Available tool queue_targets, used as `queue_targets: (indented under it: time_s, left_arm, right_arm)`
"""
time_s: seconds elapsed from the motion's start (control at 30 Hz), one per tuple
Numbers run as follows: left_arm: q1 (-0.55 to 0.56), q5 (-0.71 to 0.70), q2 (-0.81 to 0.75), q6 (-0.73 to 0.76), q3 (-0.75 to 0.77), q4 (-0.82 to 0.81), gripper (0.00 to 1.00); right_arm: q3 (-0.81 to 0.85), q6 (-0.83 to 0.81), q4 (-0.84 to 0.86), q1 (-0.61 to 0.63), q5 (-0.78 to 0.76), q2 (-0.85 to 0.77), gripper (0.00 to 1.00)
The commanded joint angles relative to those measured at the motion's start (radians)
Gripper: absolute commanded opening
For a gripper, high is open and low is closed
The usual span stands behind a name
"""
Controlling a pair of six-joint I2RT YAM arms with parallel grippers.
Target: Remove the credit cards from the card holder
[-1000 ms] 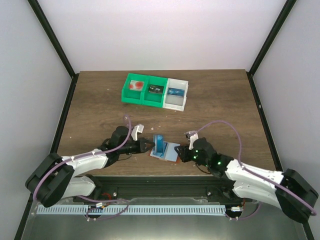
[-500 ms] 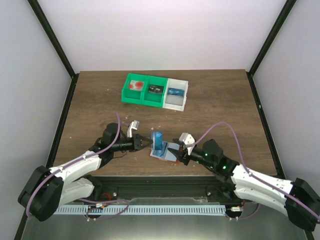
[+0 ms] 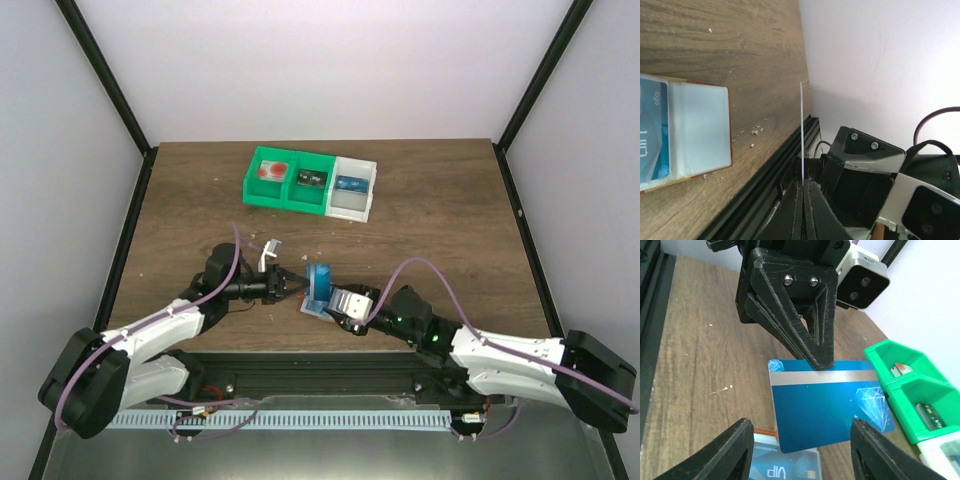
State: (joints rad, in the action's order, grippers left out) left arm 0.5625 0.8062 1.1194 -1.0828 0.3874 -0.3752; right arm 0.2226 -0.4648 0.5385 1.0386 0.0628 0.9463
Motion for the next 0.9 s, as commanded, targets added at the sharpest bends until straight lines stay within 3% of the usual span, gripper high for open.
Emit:
queue_targets:
  time_s: [0.0, 0.1, 0.27, 0.4, 0.5, 0.63, 0.73, 0.87]
  left_arm:
    - [-0.004, 0.053, 0.015, -0.041, -0.005, -0.046, 0.00]
    - [-0.004, 0.064, 0.017, -0.069, -0.021, -0.076, 0.00]
    - [-0.004, 0.068, 0.015, -0.107, -0.040, -0.116, 0.00]
    - [-0.005, 0.061, 0.013, -0.103, -0.040, -0.100, 0.00]
    - [-0.004, 0.060, 0.010, -0.107, -0.040, -0.094, 0.00]
    - [-0.005, 0.066, 0.007, -0.112, -0.038, -0.098, 0.01]
    - [-0.004, 0.055, -0.013, -0.097, -0.032, -0.100, 0.26]
    - [-0.009, -0.028, -0.099, -0.018, -0.020, -0.061, 0.42]
  right_arm:
    - [0.029, -0.120, 0.075, 0.019, -0.045, 0.031, 0.56]
    - [0.033, -0.154, 0.061, 0.035, -0.073, 0.053, 0.61]
    - [0.034, -0.219, 0.057, 0.068, -0.111, 0.069, 0.57]
    - [0.023, -0.262, 0.124, 0.091, -0.193, 0.094, 0.35]
    - [0.016, -0.294, 0.149, 0.111, -0.208, 0.100, 0.24]
    - [-0.004, -0.316, 0.204, 0.130, -0.244, 0.098, 0.01]
    - [0.002, -0.272, 0.204, 0.140, -0.277, 0.082, 0.00]
    - [0.072, 0.050, 0.067, 0.143, -0.390, 0.027, 0.01]
